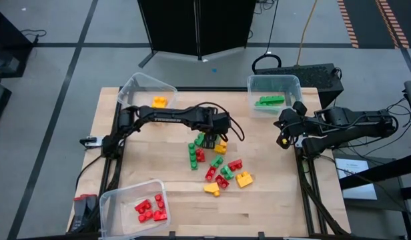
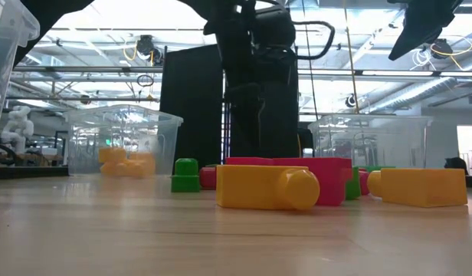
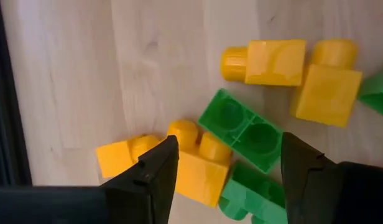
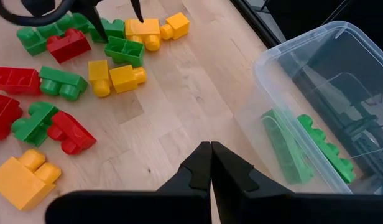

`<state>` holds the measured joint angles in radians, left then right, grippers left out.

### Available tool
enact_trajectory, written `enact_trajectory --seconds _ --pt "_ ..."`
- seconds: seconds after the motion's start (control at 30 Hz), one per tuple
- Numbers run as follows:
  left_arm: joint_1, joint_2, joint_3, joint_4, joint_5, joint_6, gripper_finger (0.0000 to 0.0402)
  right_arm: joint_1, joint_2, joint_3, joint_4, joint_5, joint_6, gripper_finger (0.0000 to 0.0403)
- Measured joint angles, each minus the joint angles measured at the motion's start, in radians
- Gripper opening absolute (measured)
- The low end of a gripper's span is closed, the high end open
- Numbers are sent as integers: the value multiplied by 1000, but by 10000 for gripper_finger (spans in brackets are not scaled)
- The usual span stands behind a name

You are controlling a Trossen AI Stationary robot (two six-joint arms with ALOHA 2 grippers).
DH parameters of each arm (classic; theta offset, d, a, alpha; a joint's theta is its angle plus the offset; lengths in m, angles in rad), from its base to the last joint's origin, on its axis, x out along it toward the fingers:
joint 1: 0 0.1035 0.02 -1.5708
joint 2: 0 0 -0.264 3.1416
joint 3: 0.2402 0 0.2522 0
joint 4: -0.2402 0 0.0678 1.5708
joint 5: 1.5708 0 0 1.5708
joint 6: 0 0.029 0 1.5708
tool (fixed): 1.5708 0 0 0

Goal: Sort blocks
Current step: Put the green game piece into the top right transparent bin

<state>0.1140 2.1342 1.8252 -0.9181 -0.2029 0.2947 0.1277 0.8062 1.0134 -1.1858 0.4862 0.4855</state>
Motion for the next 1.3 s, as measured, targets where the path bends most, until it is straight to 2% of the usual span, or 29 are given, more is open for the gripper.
enact_trajectory --seconds 0.27,0.47,0.83,1.3 --pt "-10 8 0 67 3 108 171 0 0 0 -1 6 0 6" --pt "-5 8 0 15 9 114 168 0 0 0 -1 7 0 6" --pt "-3 8 0 20 9 140 100 0 0 0 -1 10 0 6" --pt "8 48 1 6 16 172 98 0 0 0 -3 10 0 6"
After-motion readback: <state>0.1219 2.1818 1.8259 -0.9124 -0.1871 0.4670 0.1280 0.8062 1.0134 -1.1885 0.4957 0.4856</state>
